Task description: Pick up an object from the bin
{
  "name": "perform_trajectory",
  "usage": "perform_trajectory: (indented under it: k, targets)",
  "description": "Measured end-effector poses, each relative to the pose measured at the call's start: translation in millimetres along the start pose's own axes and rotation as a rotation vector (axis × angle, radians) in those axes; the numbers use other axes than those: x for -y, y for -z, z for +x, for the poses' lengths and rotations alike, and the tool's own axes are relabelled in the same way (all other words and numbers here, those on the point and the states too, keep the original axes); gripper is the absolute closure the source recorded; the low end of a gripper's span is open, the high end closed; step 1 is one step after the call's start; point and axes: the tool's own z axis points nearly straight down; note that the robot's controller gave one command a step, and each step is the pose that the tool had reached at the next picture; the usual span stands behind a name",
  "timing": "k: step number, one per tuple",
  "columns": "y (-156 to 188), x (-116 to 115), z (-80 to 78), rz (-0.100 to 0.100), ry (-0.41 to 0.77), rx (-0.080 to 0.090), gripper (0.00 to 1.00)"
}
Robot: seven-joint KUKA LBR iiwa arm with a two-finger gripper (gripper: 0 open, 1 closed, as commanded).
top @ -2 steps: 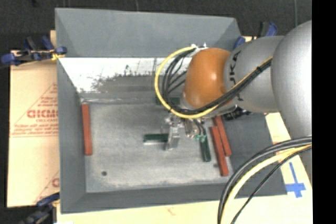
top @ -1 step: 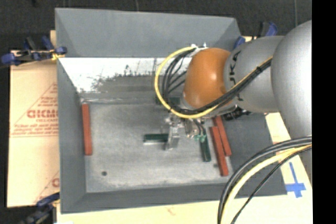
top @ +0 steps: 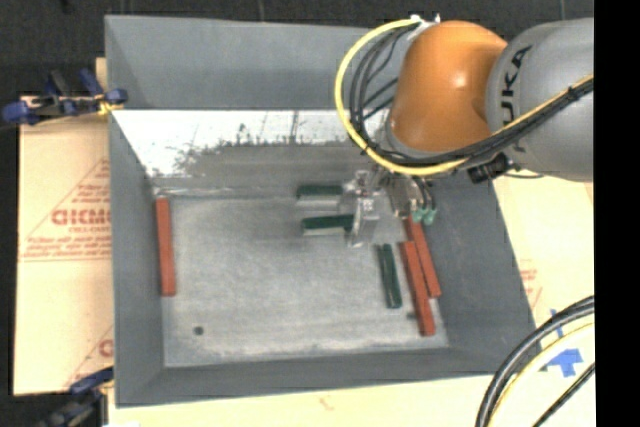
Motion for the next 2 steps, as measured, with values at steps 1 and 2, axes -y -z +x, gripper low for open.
perform_trajectory:
  k: [1,2]
  targets:
    - [0.0,-0.1,0.0,0.000,-0.001,0.000,1.00]
    - [-32.5,19.3,57.8,-0.001,-0.065,-0.001,1.00]
